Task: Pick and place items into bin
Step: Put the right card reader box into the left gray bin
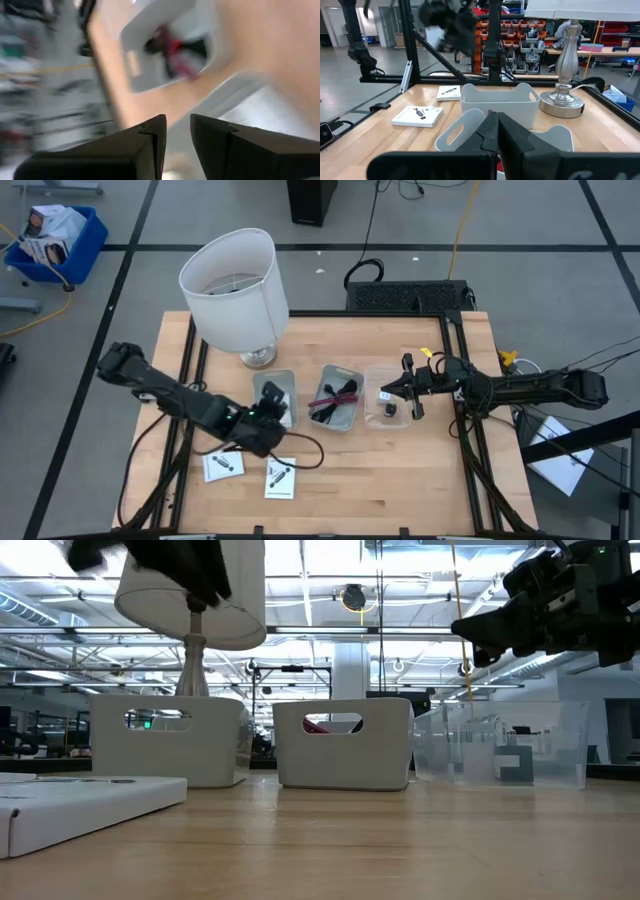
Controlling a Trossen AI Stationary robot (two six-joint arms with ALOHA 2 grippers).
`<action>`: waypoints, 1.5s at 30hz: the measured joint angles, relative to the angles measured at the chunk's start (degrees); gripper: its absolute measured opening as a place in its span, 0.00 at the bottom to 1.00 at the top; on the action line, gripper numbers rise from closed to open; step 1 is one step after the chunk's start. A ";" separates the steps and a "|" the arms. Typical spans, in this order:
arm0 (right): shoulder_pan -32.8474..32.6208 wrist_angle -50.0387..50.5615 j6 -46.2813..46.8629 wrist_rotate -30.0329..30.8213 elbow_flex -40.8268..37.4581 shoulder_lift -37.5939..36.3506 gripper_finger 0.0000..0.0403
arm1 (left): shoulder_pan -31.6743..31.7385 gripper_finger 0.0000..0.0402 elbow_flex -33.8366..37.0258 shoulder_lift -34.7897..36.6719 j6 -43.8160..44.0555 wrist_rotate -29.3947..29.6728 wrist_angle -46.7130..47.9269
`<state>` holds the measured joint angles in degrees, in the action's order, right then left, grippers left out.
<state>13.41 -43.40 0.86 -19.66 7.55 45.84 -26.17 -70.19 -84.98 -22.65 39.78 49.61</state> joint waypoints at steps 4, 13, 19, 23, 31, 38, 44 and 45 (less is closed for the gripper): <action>-0.01 0.10 0.00 0.00 0.00 0.00 0.00 | -2.58 0.23 -0.34 1.37 18.01 -11.30 -0.11; -0.02 -0.04 0.22 0.00 0.00 0.02 0.00 | -7.48 0.23 -0.31 -2.71 52.92 -21.62 -4.90; -0.02 -0.07 -0.48 0.00 0.00 0.02 0.00 | -9.92 0.23 -0.27 -8.50 59.45 -25.22 -8.93; -0.02 -0.04 0.55 0.00 0.00 0.01 0.00 | -11.86 0.23 -0.27 -12.95 60.80 -30.52 -9.88; -0.02 -0.04 -0.08 0.00 0.00 0.01 0.00 | -14.08 0.23 -0.27 -18.45 78.45 -31.50 -7.85; 0.00 -0.06 -0.07 0.00 0.00 0.02 0.00 | -11.13 0.23 -0.27 -18.34 96.79 -34.07 -5.74; -0.02 -0.06 -0.07 0.00 0.00 0.00 0.00 | -8.95 0.23 -0.25 -18.20 103.71 -35.24 -4.24; -0.02 -0.06 -0.06 0.00 0.00 0.00 0.00 | -8.79 0.23 -0.27 -18.20 104.26 -35.31 -4.19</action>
<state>13.39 -43.46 0.80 -19.66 7.55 45.85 -34.96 -70.45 -103.18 81.61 4.47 45.41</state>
